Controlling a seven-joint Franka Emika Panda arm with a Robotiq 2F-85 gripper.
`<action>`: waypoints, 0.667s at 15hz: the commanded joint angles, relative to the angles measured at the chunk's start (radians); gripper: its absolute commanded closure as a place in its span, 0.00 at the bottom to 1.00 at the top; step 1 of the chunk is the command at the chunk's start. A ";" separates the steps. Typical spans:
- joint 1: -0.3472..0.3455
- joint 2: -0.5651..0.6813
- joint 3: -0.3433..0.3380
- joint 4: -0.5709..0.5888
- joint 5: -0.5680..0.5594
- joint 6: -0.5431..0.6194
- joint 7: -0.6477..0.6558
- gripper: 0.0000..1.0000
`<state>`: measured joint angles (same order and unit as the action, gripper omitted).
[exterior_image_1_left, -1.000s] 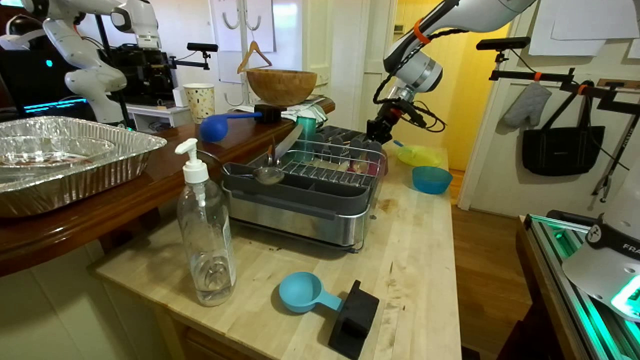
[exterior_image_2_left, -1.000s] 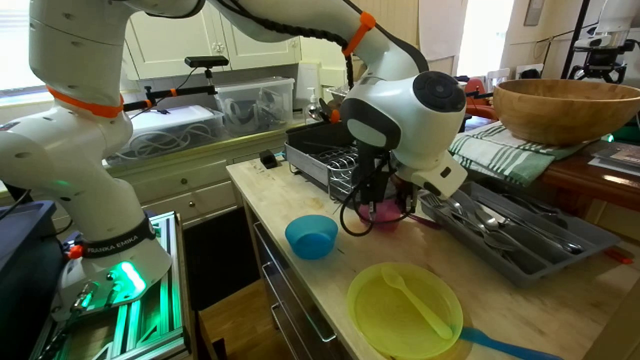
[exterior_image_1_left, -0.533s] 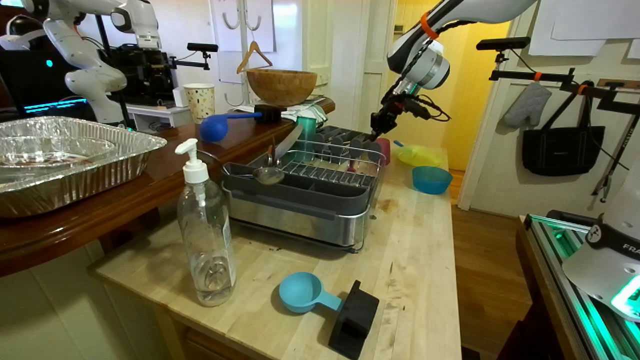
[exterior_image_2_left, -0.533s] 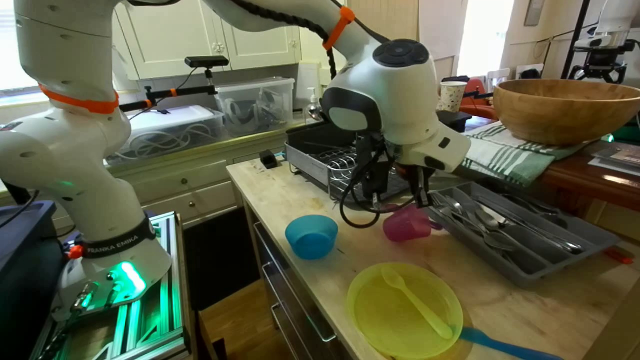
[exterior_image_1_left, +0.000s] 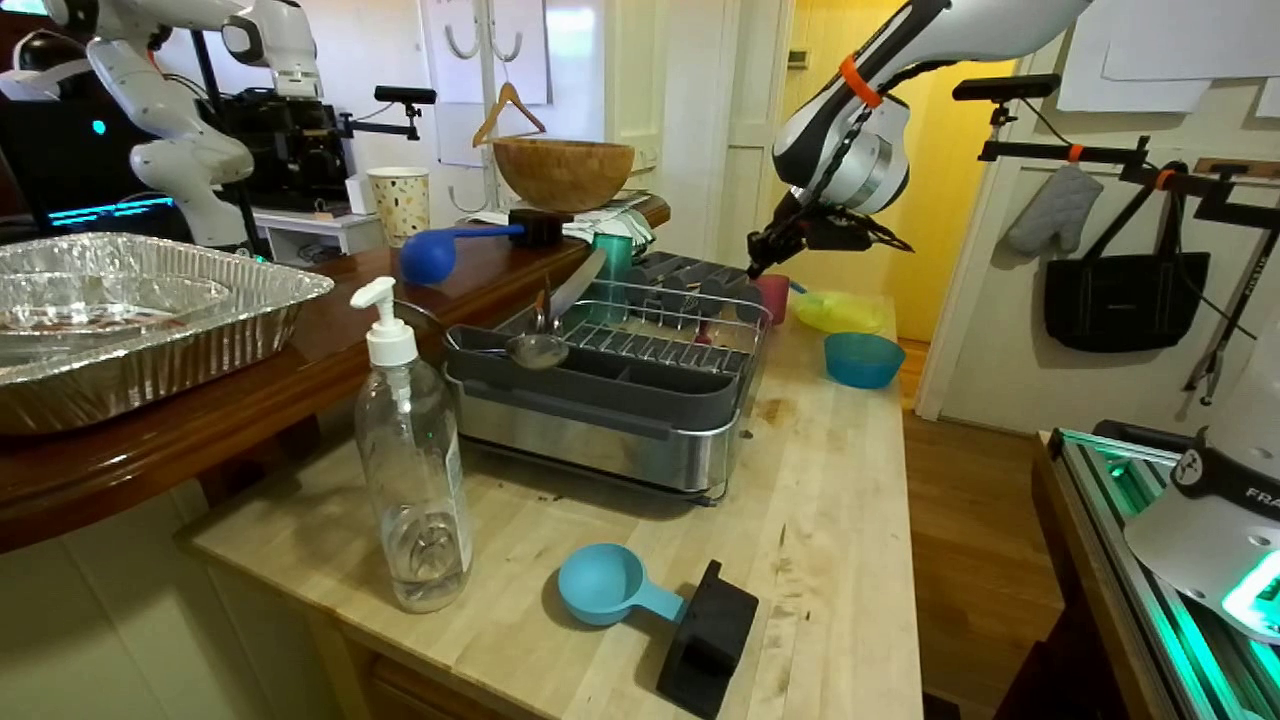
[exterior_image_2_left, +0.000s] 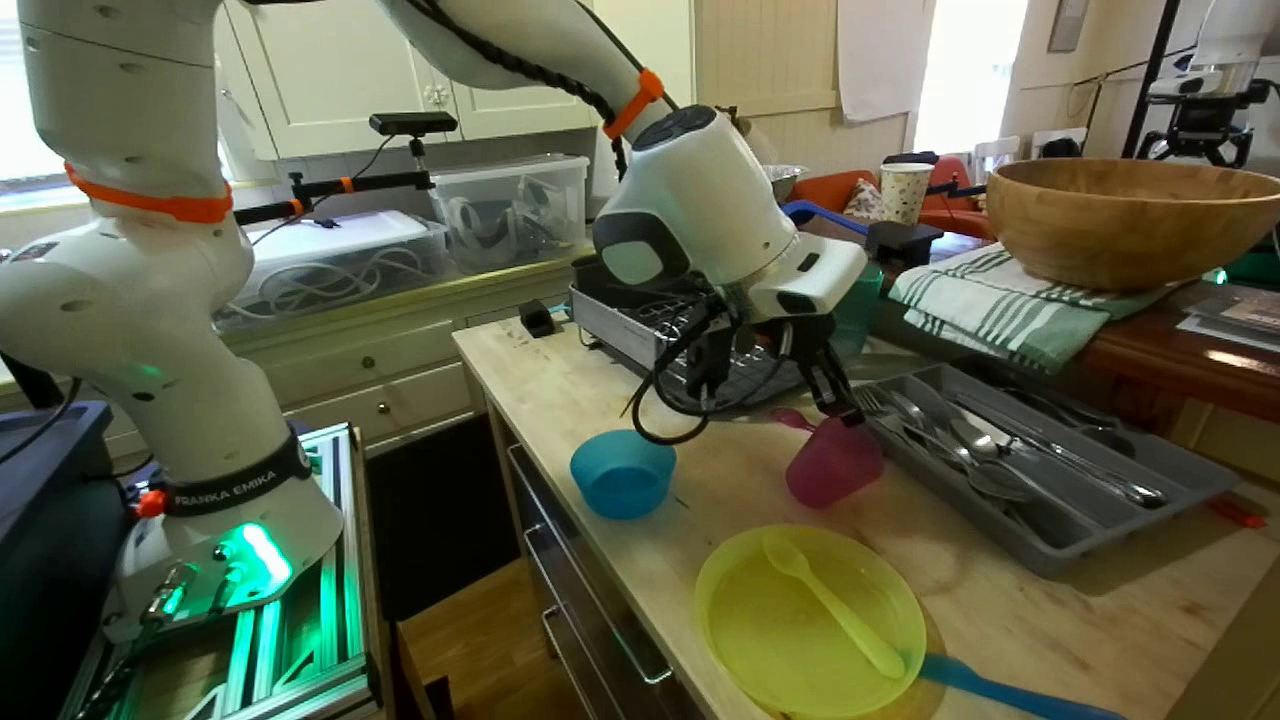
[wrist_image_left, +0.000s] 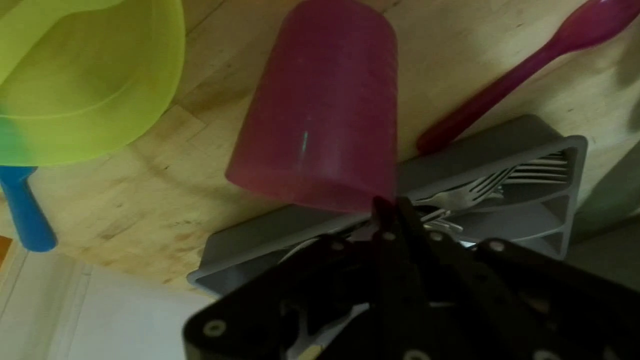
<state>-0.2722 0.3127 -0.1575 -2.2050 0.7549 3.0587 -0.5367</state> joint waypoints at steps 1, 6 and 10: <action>0.031 -0.026 -0.007 -0.072 0.011 0.107 0.023 0.99; 0.040 -0.014 0.004 -0.096 0.030 0.254 0.045 0.99; 0.070 -0.014 -0.045 -0.132 -0.130 0.303 0.224 0.57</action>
<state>-0.2387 0.3084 -0.1569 -2.2876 0.7708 3.3192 -0.4921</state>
